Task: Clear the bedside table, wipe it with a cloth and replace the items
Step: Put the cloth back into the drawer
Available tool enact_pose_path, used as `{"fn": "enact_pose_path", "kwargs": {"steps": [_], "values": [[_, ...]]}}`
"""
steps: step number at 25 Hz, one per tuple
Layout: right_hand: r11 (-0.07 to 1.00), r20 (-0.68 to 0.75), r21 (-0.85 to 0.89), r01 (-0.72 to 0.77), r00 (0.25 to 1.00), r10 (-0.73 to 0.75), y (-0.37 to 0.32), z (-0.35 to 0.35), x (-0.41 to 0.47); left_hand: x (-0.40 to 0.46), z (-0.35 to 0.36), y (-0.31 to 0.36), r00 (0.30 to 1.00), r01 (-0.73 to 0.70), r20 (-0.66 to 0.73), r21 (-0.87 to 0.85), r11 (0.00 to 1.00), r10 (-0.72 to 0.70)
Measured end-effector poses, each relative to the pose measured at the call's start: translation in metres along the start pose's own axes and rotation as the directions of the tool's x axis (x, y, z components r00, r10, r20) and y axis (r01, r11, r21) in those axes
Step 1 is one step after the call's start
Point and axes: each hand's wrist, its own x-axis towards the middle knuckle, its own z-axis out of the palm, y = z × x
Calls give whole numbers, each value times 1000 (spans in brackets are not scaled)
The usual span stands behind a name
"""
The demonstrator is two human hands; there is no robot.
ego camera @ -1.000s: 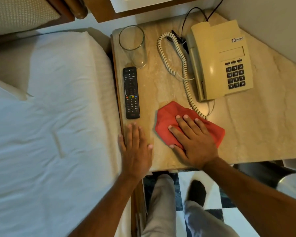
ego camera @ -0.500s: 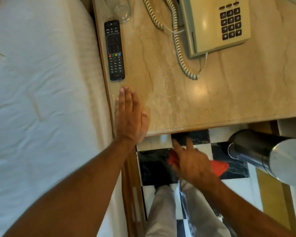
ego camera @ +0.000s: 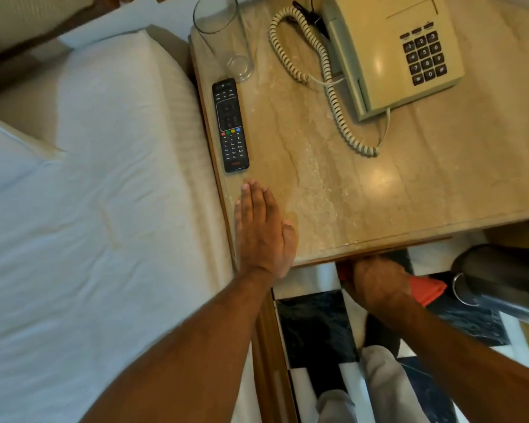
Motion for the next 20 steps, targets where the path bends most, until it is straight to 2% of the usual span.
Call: {"fn": "enact_pose_path", "kwargs": {"steps": [2, 4, 6, 8, 10, 11, 12, 13, 14, 15, 17, 19, 20], "values": [[999, -15, 18, 29, 999, -28, 5, 22, -26, 2, -2, -2, 1000, -8, 3, 11, 1000, 8], [998, 63, 38, 53, 996, -55, 9, 43, -58, 2, 0, -5, 1000, -16, -15, 27, 1000, 16], [1000, 173, 24, -3, 985, -1, 9, 48, -86, 1, 2, -2, 999, -12, -32, 23, 1000, 12], [999, 294, -21, 49, 955, -41, 4, 43, -116, 1, 2, -2, 1000, -6, -15, 7, 1000, 6], [981, 340, 1, 192, 923, -181, -7, 18, -134, 0, 3, -2, 999, -9, -35, 13, 1000, 9], [959, 291, 52, 278, 915, -280, -12, -2, -135, 1, 3, -3, 999, -9, -40, 3, 1000, 10], [920, 170, 85, 383, 904, -392, -13, -19, -132, 0, 3, -3, 999, -5, -32, -12, 1000, 5], [869, -24, 44, 493, 870, -493, -10, -28, -122, -1, 4, -3, 1000, 0, -19, -19, 1000, 0], [815, -219, -27, 578, 793, -569, -7, -37, -106, -2, 3, -3, 1000, 2, -24, -22, 1000, -2], [781, -296, -95, 618, 731, -615, -2, -44, -86, -2, 2, -2, 1000, -1, -31, -32, 999, 0], [765, -112, -166, 622, 759, -641, 15, -48, -43, -2, 0, 0, 1000, -4, -28, -34, 999, 3], [825, 172, -191, 533, 845, -506, 29, -33, -10, 0, 1, -2, 999, -2, -35, -24, 1000, 1], [847, 249, -181, 500, 856, -453, 32, -24, -2, 0, 3, -2, 999, -4, -36, -12, 1000, 4]]}}
